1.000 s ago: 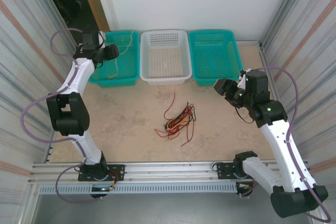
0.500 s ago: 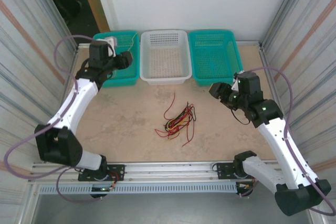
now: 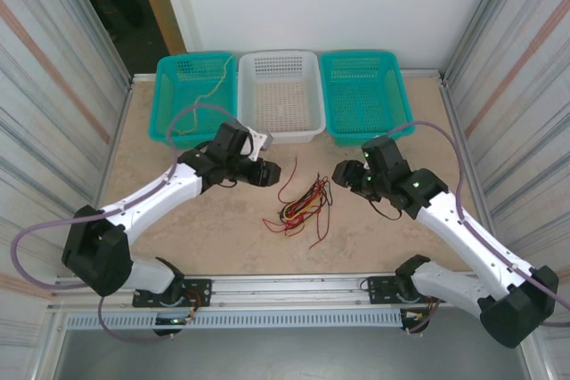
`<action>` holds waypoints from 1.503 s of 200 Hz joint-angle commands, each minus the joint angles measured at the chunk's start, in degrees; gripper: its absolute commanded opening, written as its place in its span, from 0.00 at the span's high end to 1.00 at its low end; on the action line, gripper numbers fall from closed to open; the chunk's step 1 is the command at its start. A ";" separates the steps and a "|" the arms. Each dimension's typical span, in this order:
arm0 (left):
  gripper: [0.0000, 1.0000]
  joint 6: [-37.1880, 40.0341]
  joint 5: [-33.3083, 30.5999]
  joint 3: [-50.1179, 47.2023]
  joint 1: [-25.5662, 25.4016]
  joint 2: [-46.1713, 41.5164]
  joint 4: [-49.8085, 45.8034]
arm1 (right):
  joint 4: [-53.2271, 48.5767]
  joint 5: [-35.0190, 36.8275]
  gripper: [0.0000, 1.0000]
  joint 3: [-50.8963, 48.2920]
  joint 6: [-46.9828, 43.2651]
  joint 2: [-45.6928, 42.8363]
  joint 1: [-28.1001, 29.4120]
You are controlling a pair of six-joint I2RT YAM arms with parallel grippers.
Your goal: Untangle the cables
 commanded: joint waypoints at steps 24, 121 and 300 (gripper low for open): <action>0.50 1.65 0.90 -0.43 -1.59 3.04 -3.18 | 1.58 4.21 0.40 -3.67 3.79 0.23 2.63; 0.52 2.74 0.51 2.20 -5.52 7.45 -6.65 | 2.31 4.74 0.37 -5.43 5.58 1.43 4.38; 0.81 3.07 8.36 0.81 -7.50 7.89 -10.61 | 9.43 0.24 0.49 -2.67 5.43 18.17 6.10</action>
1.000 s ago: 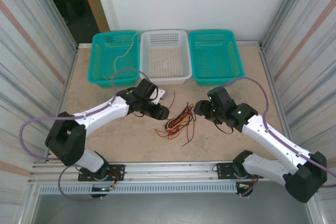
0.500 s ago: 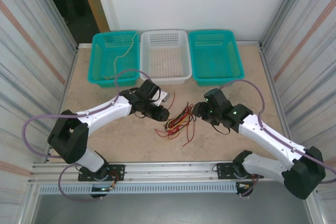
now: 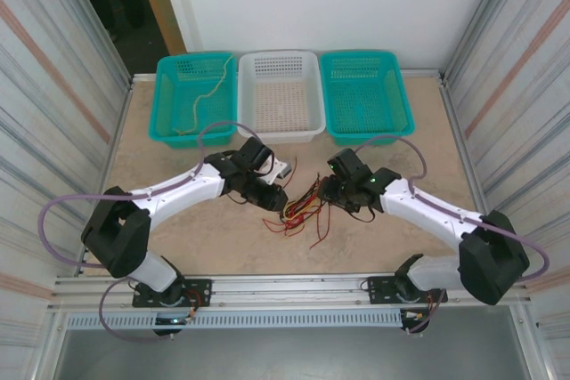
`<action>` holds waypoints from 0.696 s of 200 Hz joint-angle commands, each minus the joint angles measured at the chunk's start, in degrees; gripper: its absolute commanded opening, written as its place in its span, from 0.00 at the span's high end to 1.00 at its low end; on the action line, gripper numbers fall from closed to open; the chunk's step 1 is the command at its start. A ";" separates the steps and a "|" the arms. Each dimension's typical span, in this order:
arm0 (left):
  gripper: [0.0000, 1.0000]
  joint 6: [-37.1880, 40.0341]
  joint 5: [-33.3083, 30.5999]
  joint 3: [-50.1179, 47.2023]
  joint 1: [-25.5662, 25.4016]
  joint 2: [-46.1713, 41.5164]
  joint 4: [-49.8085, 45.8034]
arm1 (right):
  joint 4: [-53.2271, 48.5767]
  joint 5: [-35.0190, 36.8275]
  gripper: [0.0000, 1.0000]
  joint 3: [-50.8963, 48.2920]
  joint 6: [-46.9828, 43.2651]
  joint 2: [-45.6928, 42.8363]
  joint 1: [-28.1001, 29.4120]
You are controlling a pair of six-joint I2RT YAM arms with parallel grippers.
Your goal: Untangle the cables
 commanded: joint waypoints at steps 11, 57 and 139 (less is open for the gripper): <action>0.84 0.33 1.43 0.22 -1.21 0.51 -1.74 | -0.17 -1.47 0.50 3.29 -0.85 1.90 0.49; 0.83 0.14 1.74 2.25 -1.49 4.92 -0.84 | -0.82 -1.01 0.50 3.69 -0.63 0.77 0.75; 0.81 -0.99 2.07 3.33 -1.49 7.23 0.02 | -1.22 -0.64 0.50 2.87 -0.23 -0.61 0.75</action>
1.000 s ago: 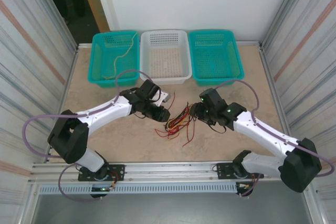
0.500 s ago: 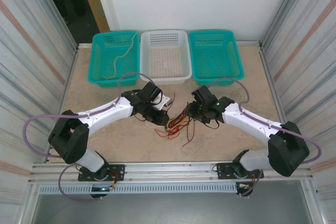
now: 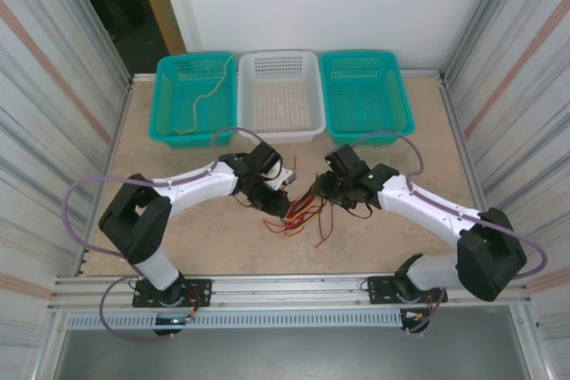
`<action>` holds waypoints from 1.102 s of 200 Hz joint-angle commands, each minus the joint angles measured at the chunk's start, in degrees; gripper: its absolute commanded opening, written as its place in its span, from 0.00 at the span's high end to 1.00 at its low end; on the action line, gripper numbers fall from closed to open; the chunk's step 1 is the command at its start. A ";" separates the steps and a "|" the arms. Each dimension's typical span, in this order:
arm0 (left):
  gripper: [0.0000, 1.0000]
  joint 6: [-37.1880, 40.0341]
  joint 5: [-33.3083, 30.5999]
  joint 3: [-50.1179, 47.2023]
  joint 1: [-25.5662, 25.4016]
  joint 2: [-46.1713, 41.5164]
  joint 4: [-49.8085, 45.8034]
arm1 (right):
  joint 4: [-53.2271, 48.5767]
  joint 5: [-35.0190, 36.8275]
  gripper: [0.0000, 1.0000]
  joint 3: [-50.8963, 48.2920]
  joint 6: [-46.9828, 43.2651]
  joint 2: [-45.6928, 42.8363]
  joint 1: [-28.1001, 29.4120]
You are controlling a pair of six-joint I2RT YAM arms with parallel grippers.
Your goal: Untangle the cables
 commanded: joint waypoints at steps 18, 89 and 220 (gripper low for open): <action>0.72 -0.68 0.84 2.21 -0.31 -0.30 -0.08 | -1.35 0.49 0.50 0.61 -0.03 -1.60 0.38; 0.75 -0.79 0.29 2.56 -0.26 2.31 -0.62 | -1.26 0.10 0.49 0.96 -0.30 -1.63 0.38; 0.78 4.51 -4.18 10.20 -1.32 -10.96 -14.32 | 1.38 -2.59 0.47 3.29 -1.60 -3.82 0.67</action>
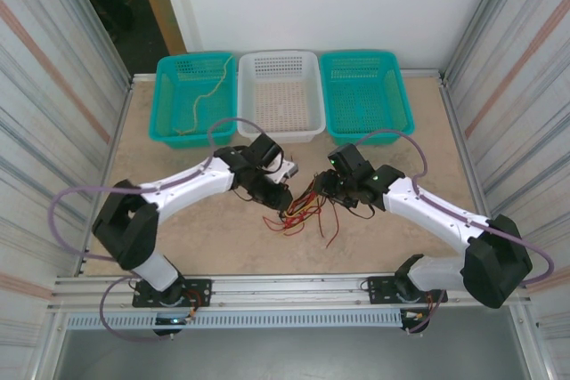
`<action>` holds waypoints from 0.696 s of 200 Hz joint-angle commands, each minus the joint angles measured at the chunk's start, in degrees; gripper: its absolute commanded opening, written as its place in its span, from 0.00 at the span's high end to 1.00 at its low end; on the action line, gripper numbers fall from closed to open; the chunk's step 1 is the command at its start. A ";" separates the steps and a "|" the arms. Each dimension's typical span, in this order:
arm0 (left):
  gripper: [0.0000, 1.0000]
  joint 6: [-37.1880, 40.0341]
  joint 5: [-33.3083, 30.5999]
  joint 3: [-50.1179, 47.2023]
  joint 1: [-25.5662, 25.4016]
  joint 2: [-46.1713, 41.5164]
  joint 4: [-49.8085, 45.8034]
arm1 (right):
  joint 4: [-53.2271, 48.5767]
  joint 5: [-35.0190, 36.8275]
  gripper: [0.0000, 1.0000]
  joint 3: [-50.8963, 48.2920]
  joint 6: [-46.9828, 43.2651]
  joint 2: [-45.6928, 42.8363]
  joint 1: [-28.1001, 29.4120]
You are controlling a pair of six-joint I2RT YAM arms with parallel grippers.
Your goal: Untangle the cables
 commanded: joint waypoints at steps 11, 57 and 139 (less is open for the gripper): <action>0.82 4.29 -2.64 4.32 -0.46 -7.40 -8.44 | 2.26 -1.92 0.45 4.16 -2.15 -0.80 0.84; 0.68 3.72 -4.54 2.00 -0.12 -6.49 -8.85 | 3.40 -2.68 0.43 7.47 -2.29 1.47 0.97; 0.77 -1.82 1.62 -1.20 0.11 4.50 0.82 | 8.26 -6.99 0.63 7.92 0.76 10.95 2.11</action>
